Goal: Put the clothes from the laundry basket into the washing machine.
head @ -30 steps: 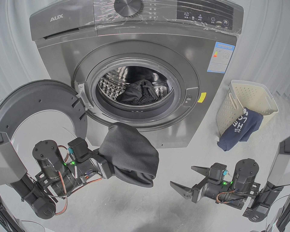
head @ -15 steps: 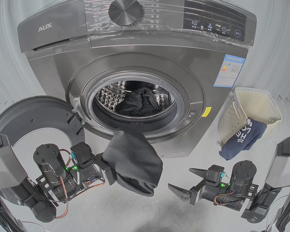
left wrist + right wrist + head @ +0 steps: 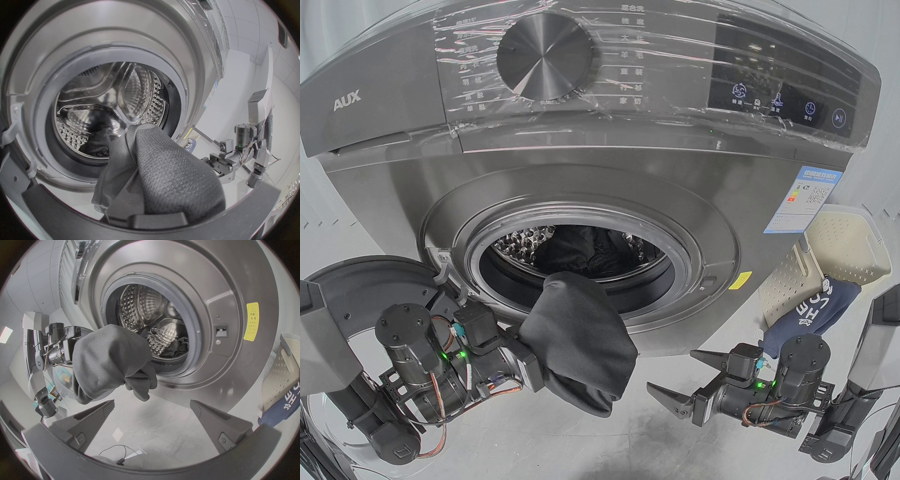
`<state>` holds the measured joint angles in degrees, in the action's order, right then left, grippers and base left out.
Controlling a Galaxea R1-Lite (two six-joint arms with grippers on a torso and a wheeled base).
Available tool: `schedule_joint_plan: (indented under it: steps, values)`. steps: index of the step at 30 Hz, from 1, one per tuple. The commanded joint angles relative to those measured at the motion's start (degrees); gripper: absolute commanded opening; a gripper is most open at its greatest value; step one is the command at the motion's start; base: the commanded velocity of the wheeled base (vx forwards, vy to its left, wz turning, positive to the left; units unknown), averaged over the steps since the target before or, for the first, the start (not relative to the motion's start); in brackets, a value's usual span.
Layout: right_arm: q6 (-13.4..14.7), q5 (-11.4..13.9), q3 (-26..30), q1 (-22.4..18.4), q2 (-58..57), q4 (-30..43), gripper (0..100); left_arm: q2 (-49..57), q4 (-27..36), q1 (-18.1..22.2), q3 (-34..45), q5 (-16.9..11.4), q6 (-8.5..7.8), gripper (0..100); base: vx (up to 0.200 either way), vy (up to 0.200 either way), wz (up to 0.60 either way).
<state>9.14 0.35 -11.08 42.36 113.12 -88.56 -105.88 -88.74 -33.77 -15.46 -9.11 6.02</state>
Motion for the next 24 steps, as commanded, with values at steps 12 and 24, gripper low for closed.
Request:
schedule_joint_plan:
  steps: [12,24]
  values:
    - [0.1,-0.1,0.2,2.1,-0.4,0.0,100,-1.8,0.0,-0.5,-0.3,0.0,0.04,0,0.0,0.0,0.0]
    - [0.1,-0.1,0.1,2.9,-0.3,0.0,100,-10.8,0.1,-3.1,-11.0,9.2,0.04,0,0.0,0.0,0.0]
